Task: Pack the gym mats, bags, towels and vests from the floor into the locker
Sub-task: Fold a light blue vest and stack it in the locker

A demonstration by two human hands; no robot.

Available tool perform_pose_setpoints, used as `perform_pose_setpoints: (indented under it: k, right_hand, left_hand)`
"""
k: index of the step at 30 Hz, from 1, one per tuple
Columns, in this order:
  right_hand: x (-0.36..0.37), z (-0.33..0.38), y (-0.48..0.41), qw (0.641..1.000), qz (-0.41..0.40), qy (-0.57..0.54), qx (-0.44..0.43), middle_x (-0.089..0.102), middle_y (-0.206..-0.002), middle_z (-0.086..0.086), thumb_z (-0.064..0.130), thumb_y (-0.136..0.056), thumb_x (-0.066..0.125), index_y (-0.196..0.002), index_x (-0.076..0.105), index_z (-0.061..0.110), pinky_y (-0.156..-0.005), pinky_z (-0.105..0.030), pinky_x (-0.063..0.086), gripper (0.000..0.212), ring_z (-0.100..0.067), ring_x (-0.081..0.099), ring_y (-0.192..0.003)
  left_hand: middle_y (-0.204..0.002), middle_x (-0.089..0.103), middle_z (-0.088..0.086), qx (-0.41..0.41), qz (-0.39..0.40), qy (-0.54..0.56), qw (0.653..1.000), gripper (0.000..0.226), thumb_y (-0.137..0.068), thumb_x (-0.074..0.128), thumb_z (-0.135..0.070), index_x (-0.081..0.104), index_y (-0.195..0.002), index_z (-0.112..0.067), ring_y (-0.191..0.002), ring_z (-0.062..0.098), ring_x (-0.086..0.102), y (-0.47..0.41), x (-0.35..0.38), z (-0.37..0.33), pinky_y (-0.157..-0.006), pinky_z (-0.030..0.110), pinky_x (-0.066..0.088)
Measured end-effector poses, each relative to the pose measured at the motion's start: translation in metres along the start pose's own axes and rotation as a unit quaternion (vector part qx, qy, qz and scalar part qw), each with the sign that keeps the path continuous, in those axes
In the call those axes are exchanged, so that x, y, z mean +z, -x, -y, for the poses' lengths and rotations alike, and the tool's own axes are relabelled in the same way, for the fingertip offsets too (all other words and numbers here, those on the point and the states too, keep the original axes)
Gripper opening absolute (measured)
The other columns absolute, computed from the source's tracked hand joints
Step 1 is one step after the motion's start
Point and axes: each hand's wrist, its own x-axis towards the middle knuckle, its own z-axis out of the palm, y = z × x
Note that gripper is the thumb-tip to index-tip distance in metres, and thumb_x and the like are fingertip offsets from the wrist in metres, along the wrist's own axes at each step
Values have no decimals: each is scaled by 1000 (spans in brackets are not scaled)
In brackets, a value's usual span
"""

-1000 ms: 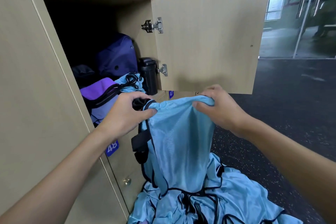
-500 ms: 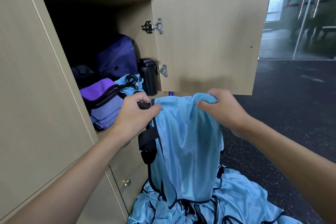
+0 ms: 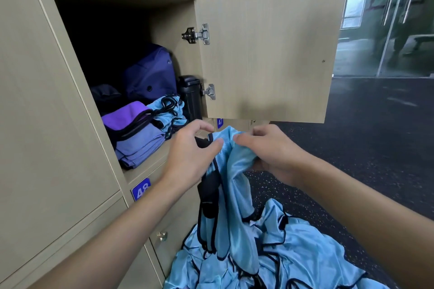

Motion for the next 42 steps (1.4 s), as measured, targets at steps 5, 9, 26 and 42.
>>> perform_pose_setpoints:
  k: [5,9,26,42]
  right_hand:
    - [-1,9,6,985,123,-121,6,72,-108,-22,15,-104,47,-112,64,-12,-94,-36,56,33,-30,71,-103]
    - [-4,12,8,980,120,-161,-14,71,-108,-25,8,-101,49,-114,62,-8,-89,-33,59,24,-32,71,-102]
    - [1,-11,6,990,13,-29,-140,71,-110,-5,5,-83,77,-137,37,36,-76,-35,61,73,-20,74,-89]
    - [-13,-4,2,988,-36,-108,-105,64,-89,-5,7,-88,72,-121,44,25,-63,-32,58,46,-16,67,-66]
  left_hand:
    - [-97,71,-15,-109,40,171,978,24,-77,76,-46,70,-95,-31,-86,8,69,-3,-1,-3,-81,40,61]
    - [-105,71,6,-100,25,185,977,48,-65,89,-26,65,-106,-31,-87,16,68,-4,-7,-1,-84,40,59]
    - [-126,66,-7,-98,39,236,966,97,-65,90,-37,31,-142,-43,-106,11,70,-1,-12,-8,-95,41,56]
    - [-127,65,-13,32,90,108,990,67,-69,86,-4,66,-127,-30,-119,7,61,2,4,-3,-107,42,48]
